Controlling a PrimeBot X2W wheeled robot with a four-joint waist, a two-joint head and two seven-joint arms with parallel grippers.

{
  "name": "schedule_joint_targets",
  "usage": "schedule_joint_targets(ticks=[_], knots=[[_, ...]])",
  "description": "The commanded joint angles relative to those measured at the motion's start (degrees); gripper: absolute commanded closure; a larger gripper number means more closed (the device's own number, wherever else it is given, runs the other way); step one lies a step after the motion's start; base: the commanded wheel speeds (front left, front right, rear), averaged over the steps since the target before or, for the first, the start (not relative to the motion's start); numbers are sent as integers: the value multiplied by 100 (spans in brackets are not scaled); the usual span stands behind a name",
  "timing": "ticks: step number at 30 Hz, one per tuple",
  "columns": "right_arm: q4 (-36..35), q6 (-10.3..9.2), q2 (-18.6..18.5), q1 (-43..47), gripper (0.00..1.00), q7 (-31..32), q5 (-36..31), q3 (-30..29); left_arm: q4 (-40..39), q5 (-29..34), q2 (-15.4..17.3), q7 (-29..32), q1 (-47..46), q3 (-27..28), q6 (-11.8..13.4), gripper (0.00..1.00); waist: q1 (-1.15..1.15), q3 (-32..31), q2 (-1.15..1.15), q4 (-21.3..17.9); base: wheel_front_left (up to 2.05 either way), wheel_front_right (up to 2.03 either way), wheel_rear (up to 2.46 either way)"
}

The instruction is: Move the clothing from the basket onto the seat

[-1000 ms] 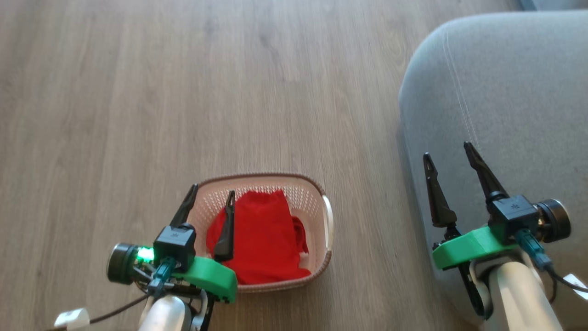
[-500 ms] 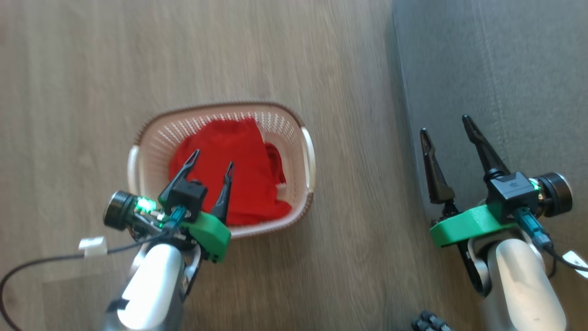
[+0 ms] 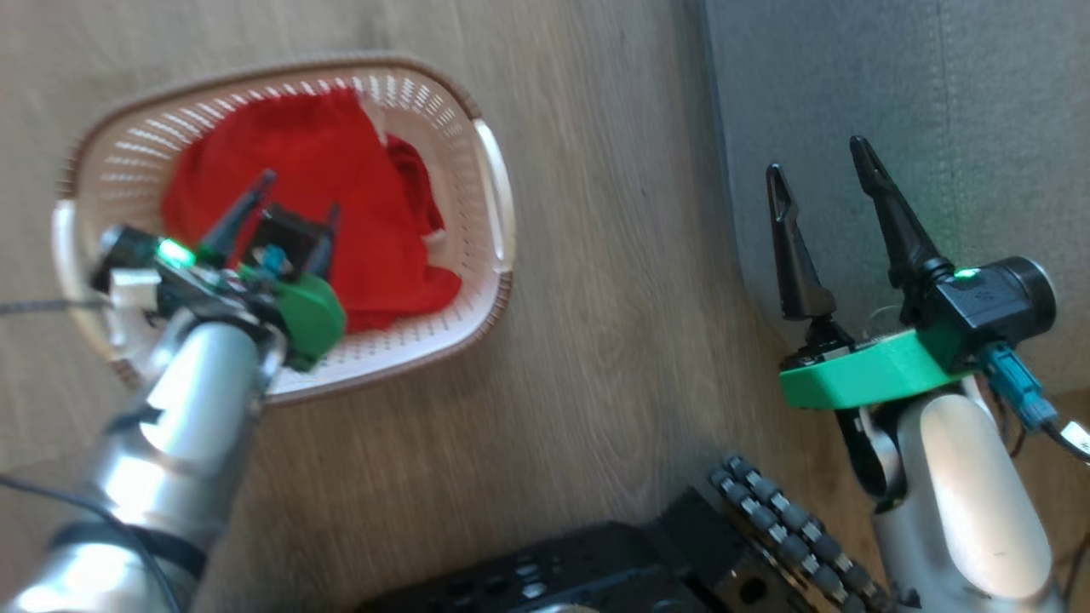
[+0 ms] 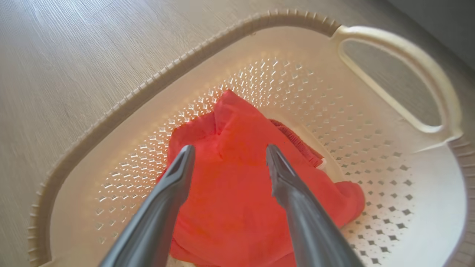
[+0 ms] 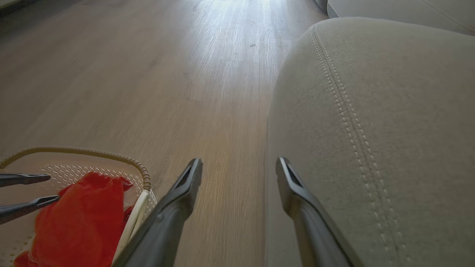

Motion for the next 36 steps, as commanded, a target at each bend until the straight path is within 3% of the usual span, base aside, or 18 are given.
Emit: schedule_joint_targets(ticks=[1,13,24,25,26,27,36], knots=[[-183,-1,-63,79,0,-52,181,208,188,87,291,-36,-181,65,44,0,-1,569,0,-379,0,0,0],[-232,-1,-63,21,0,-52,627,714,2258,75,719,29,-1320,44,107,0,-1,1128,0,-802,0,0,0],[-292,-1,-63,196,0,-52,732,836,2601,315,875,515,-1727,-328,103,0,-1,1355,0,-797,0,0,0],[-286,-1,-63,188,0,-52,743,840,2609,306,880,541,-1724,-337,92,27,-1,1353,0,-800,0,0,0],[-282,-1,-63,175,0,-52,758,844,2614,294,885,554,-1716,-343,86,70,-1,1346,0,-804,0,0,0],[-281,-1,-63,157,0,-52,769,853,2619,281,891,555,-1707,-348,81,100,-1,1333,0,-811,0,0,0],[-226,-1,-63,-47,0,-52,721,934,2637,63,854,311,-1676,-315,-39,100,-1,1179,0,-823,0,0,0]])
